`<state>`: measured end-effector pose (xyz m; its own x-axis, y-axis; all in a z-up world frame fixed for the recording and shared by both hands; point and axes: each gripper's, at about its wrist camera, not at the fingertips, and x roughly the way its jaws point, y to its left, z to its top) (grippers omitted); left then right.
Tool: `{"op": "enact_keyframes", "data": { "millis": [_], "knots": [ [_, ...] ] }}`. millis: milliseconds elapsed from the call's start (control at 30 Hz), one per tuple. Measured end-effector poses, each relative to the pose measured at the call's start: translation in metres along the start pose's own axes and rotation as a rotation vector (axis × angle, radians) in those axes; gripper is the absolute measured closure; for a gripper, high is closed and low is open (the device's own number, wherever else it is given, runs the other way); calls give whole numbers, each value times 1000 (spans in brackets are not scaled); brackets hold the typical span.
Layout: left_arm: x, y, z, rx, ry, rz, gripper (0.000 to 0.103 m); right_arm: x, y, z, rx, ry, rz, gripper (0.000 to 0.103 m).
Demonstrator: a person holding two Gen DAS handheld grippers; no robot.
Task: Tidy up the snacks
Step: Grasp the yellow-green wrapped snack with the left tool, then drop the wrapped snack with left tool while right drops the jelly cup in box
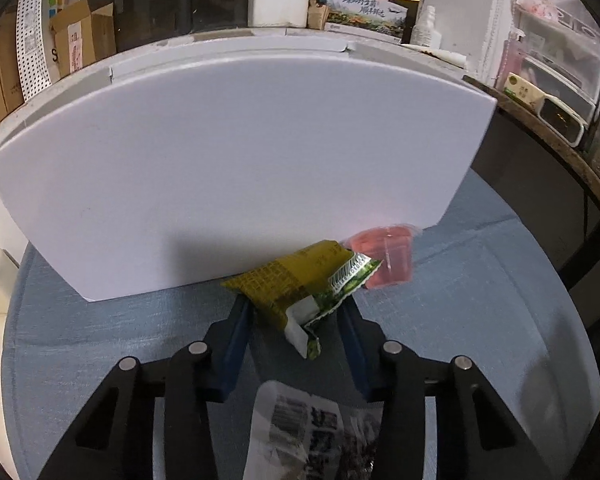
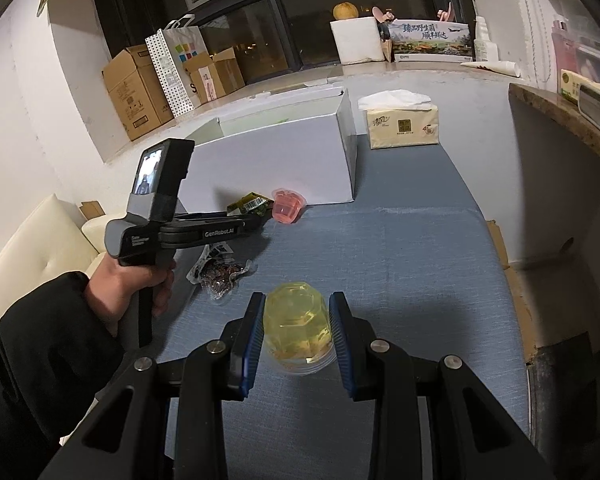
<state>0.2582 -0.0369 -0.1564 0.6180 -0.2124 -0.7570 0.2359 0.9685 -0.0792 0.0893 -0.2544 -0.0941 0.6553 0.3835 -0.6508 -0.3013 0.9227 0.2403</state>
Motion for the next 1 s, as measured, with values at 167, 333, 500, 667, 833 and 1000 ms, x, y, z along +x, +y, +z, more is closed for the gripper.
{"op": "enact_keyframes", "data": {
  "millis": [167, 333, 500, 667, 833, 1000],
  "knots": [
    [-22, -6, -9, 3, -32, -31, 58, -4, 2, 1, -8, -9, 1, 68],
    [-68, -18, -26, 7, -94, -76, 58, -6, 4, 5, -9, -21, 3, 68],
    [-119, -20, -55, 18, -143, -118, 58, -4, 13, 13, -31, -29, 15, 68],
    [-160, -19, -79, -4, -170, -140, 58, 8, 26, 28, -65, -33, 35, 68],
    [-179, -9, -75, -36, -204, -135, 58, 24, 39, 48, -97, -39, 46, 68],
    [-188, 14, -41, -43, -267, -98, 58, 39, 44, 85, -83, -66, 67, 68]
  ]
}}
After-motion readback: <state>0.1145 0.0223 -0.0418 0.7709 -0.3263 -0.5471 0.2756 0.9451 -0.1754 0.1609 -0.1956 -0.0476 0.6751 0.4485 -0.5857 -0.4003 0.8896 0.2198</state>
